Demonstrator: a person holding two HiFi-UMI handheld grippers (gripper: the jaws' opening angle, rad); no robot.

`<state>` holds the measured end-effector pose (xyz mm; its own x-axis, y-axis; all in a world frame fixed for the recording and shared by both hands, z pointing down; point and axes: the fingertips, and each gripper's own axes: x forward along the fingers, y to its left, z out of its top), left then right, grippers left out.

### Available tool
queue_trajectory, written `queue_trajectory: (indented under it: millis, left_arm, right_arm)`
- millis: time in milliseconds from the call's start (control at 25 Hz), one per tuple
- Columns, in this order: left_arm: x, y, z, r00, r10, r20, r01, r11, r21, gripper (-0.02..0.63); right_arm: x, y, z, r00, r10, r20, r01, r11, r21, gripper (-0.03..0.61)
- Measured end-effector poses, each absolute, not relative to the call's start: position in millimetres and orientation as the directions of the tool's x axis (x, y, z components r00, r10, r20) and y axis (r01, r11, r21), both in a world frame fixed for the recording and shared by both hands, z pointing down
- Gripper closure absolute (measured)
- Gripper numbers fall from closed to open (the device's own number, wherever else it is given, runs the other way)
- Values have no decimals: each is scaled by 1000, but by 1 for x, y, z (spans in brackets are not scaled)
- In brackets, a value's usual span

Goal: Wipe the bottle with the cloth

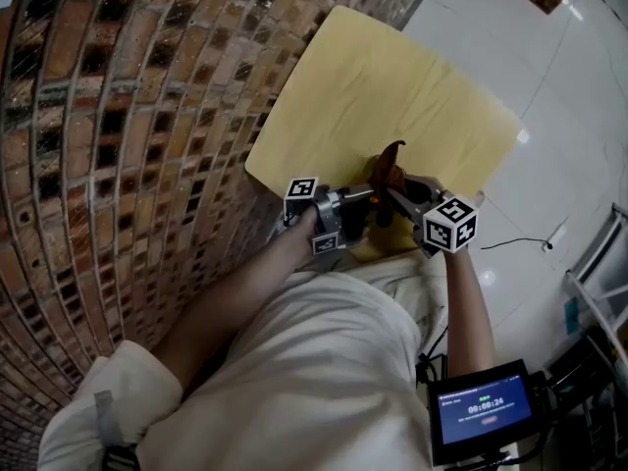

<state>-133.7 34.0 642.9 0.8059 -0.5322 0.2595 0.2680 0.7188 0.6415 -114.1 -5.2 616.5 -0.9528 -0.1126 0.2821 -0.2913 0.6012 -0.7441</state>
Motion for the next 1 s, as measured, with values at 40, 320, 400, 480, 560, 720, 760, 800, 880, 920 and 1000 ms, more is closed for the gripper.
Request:
queue_trajectory:
  millis: [40,320,400,480,560,720,760,800,880,920,1000]
  left_arm:
    - [-133,35,643,808,-530,257,267,719,642,449]
    - [-130,35,642,811,-533,240,276,711,647,449]
    - [-127,33,641,815,-531,233,277,710,647,449]
    - [-122,33,640,818,-526,232,274,711,647,449]
    - [-120,32,639,818,-523,238,267,713,649,449]
    - [-123,33,640,828,-469,306,170,730,662,446]
    - [-124,35,640,837,-433,335,109,731,673,446]
    - [-125,36,640,846,-387,367,34,725,687,445]
    - [-129,36,640,854,-282,438,-142,684,716,445]
    - [-131,36,641,849,-229,477,-234,646,726,445]
    - [-134,34,643,820,-137,555,-404,548,733,445]
  right_arm:
    - [-113,-4,624,-945,-118,304,-312,599,-737,482]
    - [-102,-24,686,-854,-213,474,-513,486,-707,485]
    - [-103,-29,702,-833,-209,512,-547,447,-708,485]
    - [-103,-33,717,-807,-196,557,-584,402,-705,485]
    - [-107,-35,729,-771,-164,616,-623,398,-673,485]
    - [-114,-38,729,-725,-104,681,-633,491,-599,483]
    - [-110,-41,725,-733,-107,671,-632,472,-614,483]
    - [-103,-45,722,-748,-122,653,-632,433,-643,483]
    - [-85,-56,716,-771,-175,612,-631,343,-696,482]
    - [-76,-62,712,-776,-200,598,-629,313,-712,483]
    - [-60,-69,704,-778,-233,584,-628,294,-721,482]
